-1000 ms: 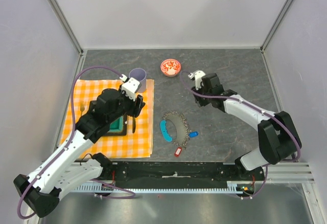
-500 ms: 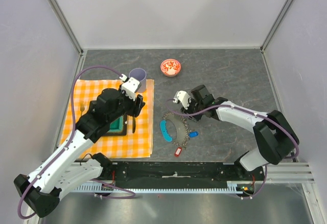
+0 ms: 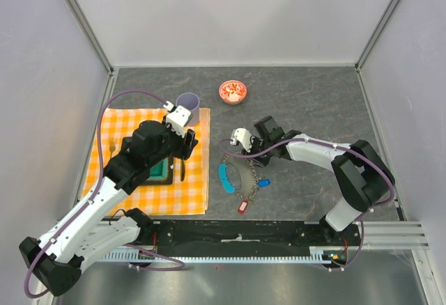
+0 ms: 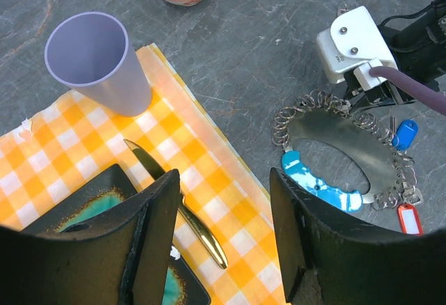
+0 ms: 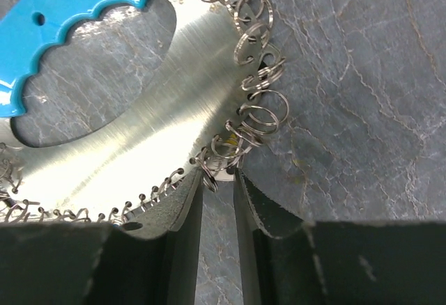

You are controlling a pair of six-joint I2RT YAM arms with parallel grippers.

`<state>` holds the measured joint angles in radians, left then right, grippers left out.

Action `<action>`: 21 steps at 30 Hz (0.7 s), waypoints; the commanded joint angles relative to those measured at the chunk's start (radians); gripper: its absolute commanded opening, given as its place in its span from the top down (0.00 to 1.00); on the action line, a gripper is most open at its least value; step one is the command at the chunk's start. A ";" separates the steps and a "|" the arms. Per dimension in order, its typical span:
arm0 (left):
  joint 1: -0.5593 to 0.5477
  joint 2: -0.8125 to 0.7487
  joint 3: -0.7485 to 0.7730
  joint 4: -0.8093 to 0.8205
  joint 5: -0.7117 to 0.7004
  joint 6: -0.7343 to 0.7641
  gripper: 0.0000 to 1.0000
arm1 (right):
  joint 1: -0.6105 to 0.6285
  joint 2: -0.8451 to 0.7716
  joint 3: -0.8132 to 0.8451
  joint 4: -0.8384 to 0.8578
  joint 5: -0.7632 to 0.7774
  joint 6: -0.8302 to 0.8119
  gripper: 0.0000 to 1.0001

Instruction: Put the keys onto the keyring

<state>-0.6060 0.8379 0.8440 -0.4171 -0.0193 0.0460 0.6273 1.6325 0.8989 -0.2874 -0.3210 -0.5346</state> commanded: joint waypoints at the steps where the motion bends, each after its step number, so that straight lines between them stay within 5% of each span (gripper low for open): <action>1: 0.006 -0.002 0.001 0.026 0.016 0.009 0.39 | 0.003 0.004 0.031 0.028 -0.076 -0.016 0.72; 5: 0.006 0.004 0.000 0.026 0.042 0.006 0.39 | 0.005 -0.042 0.009 0.028 -0.078 0.031 1.00; 15: 0.006 0.041 -0.017 0.083 0.212 -0.139 0.38 | 0.005 -0.286 -0.142 0.188 -0.150 0.154 1.00; 21: 0.005 0.003 -0.158 0.325 0.346 -0.280 0.38 | 0.005 -0.376 -0.210 0.368 -0.199 0.217 1.00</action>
<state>-0.6052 0.8757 0.7864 -0.3027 0.1909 -0.0910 0.6277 1.3136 0.7208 -0.1074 -0.4438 -0.3828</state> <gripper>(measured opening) 0.619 0.007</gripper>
